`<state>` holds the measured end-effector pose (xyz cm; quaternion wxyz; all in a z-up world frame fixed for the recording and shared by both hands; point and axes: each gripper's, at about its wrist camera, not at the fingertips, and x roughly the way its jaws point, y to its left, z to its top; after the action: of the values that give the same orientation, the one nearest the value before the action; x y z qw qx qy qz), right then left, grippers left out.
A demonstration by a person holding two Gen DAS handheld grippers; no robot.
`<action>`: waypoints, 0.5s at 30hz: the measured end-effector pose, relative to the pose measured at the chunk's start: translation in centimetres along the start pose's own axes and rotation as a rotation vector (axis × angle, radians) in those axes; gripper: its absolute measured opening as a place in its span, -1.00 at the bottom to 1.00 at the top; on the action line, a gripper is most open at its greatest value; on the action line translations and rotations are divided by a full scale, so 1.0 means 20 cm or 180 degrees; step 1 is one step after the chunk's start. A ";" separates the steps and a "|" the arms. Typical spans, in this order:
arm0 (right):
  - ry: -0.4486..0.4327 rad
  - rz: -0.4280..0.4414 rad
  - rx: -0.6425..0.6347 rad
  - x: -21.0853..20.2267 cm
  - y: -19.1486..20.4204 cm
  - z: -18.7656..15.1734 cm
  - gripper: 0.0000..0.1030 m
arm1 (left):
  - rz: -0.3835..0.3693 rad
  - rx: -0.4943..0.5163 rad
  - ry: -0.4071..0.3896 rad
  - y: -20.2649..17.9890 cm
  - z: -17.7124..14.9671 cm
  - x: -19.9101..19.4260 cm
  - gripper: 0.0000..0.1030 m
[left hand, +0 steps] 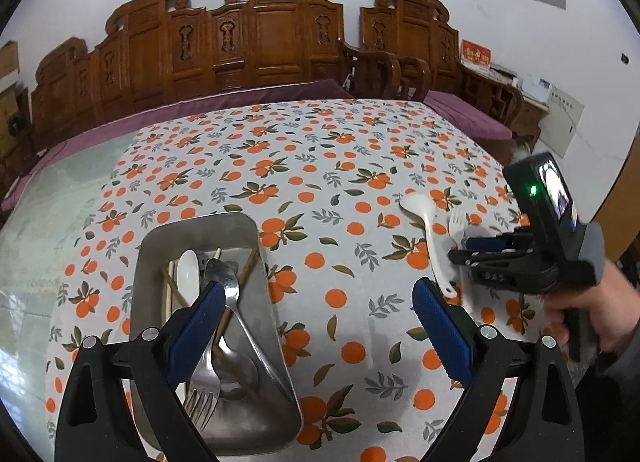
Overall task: Organize utensils
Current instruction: 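Move the right gripper to the white plastic fork and grasp it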
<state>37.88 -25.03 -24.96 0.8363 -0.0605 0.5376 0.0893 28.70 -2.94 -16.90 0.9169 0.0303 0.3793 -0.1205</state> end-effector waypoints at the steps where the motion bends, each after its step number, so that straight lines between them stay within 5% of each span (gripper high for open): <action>1: 0.0012 0.0001 -0.0014 0.00 -0.01 0.00 -0.55 | -0.0004 0.0009 -0.0006 -0.01 0.00 0.00 0.76; 5: 0.0036 0.0003 -0.0043 -0.02 -0.07 -0.03 -0.84 | 0.0031 0.0124 -0.0023 -0.08 -0.01 0.01 0.76; 15: -0.0245 0.0090 0.0067 -0.05 -0.18 -0.11 -0.85 | 0.0061 0.0350 0.0098 -0.27 -0.01 0.11 0.76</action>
<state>36.29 -29.06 -25.05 0.8556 -0.0406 0.5067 0.0977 28.77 -8.61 -18.47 0.9090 0.0862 0.3858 -0.1318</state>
